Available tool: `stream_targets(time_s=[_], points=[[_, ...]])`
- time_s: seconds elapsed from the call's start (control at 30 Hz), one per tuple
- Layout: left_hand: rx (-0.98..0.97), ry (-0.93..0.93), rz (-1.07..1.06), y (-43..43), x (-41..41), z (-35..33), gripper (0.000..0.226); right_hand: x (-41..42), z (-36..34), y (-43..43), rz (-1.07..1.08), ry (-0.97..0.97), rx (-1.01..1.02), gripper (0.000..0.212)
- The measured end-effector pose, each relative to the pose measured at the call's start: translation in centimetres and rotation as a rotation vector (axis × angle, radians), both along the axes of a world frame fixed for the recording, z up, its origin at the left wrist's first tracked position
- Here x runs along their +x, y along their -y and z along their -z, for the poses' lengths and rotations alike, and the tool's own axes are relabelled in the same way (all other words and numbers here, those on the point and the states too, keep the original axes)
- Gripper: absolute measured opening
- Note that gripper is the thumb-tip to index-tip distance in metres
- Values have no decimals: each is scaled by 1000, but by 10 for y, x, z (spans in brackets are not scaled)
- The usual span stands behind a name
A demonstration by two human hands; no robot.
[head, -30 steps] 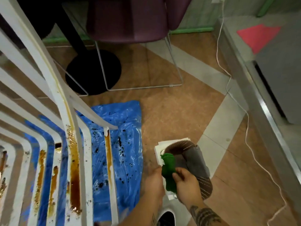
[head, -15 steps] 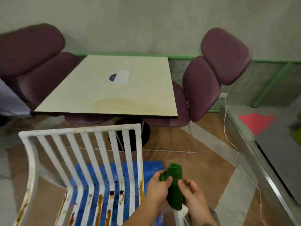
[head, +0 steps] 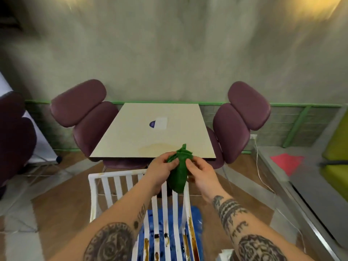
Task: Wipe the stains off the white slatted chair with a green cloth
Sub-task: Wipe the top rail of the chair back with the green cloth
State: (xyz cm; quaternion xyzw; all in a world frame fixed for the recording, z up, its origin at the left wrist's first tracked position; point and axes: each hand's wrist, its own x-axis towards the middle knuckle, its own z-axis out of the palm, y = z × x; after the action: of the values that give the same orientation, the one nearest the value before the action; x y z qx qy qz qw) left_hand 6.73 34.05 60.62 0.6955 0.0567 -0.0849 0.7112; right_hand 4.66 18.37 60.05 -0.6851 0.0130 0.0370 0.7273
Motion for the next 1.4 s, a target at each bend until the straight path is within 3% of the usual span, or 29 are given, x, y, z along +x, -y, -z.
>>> stream_targets(time_s=[0.13,0.27,0.37,0.4,0.5,0.53,0.6,0.67,0.8,0.93,1.0,1.1,1.27,1.4], points=[[97,141,-65,-15,-11,-35,22,-5,-23,-7,57,121,-186,17],[130,220,-213,-22,-19,-73,30,-7,-54,-1,23,120,-123,20],[260,304,-159,-17,-28,-99,28,-4,-71,11,-62,151,-140,26],[289,342,-119,-14,-31,-107,28,-3,-77,13,-124,123,-55,30],[309,399,60,-2,-35,-131,39,0,-93,29,-355,24,159,76],[330,410,119,2,-36,-139,45,-1,-97,34,-440,37,131,75],[394,426,155,9,-36,-151,55,-2,-103,41,-523,61,-6,53],[381,415,119,14,-34,-158,58,-4,-109,47,-455,58,-19,34],[-124,62,112,18,-38,-143,56,-5,-120,57,-376,-12,177,28],[-247,-340,242,22,-42,-107,60,-1,-124,68,-309,-50,216,25],[-282,-365,270,31,-44,-97,62,2,-122,73,-278,-63,226,27],[-347,-193,112,48,-43,-100,48,10,-117,75,-243,-89,220,29],[-65,5,-223,56,-37,-100,71,22,-102,65,-134,-94,107,25],[24,75,-439,44,-43,-102,56,25,-87,58,-135,-129,54,25]])
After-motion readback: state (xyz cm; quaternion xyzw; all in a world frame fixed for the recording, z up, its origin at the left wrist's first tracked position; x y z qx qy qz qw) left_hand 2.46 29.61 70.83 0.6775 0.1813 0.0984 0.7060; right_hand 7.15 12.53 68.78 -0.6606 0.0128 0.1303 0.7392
